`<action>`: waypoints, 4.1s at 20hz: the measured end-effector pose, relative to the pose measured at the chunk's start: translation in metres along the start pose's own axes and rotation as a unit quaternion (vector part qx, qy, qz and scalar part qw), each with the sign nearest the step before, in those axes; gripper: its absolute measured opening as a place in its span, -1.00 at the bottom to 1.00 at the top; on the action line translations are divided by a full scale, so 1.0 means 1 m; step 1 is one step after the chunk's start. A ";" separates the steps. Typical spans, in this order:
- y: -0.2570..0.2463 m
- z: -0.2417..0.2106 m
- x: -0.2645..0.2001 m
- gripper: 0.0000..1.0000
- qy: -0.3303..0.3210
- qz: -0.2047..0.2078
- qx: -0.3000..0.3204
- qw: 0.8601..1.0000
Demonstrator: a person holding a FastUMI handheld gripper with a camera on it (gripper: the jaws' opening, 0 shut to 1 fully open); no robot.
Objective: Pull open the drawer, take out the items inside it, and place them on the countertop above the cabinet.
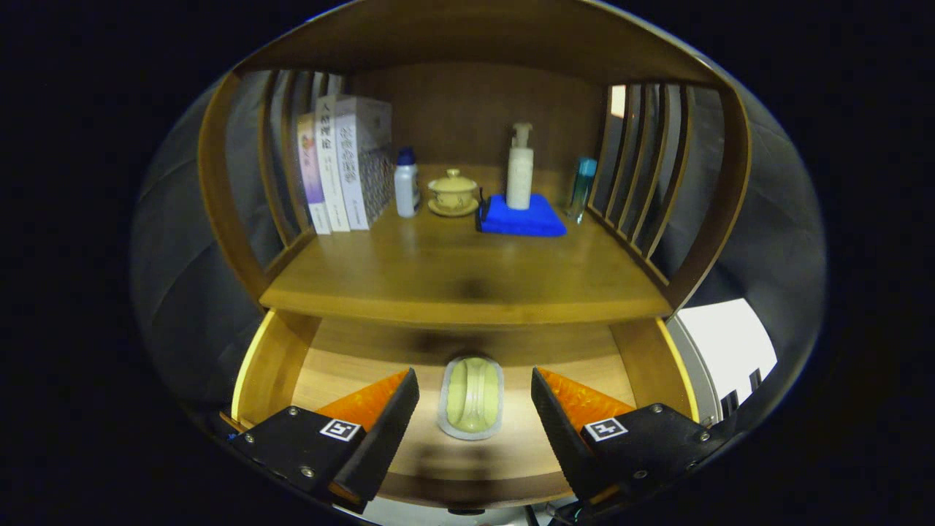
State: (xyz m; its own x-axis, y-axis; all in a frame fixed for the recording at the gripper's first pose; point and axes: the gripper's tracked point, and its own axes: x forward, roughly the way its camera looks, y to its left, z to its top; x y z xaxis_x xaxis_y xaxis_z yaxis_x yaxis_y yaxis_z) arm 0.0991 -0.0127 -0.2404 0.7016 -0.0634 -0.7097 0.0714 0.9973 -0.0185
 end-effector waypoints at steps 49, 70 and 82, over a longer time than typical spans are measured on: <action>0.012 0.065 -0.015 -0.69 -0.018 -0.006 -0.003 1.000; 0.029 0.150 0.106 -0.59 -0.067 0.058 0.029 0.996; 0.033 0.142 0.070 0.69 -0.126 0.074 0.037 0.989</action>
State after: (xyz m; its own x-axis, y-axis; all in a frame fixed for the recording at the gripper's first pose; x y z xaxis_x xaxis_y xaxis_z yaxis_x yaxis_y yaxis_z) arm 0.2512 0.0101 -0.1902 0.8616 0.0665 -0.5032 0.0001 0.9914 0.1312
